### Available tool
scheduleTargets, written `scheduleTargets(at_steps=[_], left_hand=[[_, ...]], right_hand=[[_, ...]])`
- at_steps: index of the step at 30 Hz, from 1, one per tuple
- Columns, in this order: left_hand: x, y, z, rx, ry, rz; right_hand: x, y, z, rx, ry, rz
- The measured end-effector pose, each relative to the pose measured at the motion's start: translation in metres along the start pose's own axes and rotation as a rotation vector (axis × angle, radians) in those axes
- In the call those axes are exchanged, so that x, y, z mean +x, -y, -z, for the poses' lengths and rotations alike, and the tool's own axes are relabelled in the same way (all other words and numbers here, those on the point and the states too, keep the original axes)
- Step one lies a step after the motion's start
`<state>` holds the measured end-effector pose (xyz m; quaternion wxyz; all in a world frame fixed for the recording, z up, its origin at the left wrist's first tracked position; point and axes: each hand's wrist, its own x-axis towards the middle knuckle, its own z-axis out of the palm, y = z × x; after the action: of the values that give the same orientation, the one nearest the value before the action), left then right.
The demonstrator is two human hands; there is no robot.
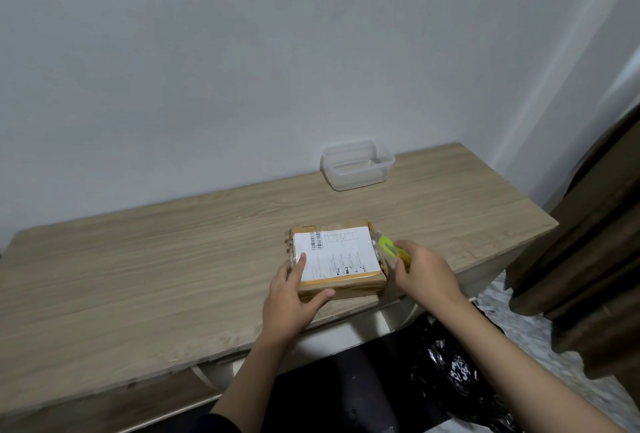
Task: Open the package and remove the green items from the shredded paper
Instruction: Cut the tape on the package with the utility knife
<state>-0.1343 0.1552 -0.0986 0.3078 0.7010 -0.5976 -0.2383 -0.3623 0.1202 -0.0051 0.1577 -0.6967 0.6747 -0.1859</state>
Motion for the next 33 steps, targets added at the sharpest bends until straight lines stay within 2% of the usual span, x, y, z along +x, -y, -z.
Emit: scheduleTargets(at_steps=[13,23,33], left_hand=[[0.002,0.006,-0.003,0.023,0.012,0.012],[0.000,0.003,-0.003,0.017,-0.018,0.006],[-0.005,-0.003,-0.002,-0.024,-0.048,0.032]], right_hand=[[0.010,0.022,0.003,-0.109,0.059,-0.033],[0.030,0.039,0.016,-0.170,0.176,-0.082],[0.017,0.036,0.021,-0.222,0.189,-0.028]])
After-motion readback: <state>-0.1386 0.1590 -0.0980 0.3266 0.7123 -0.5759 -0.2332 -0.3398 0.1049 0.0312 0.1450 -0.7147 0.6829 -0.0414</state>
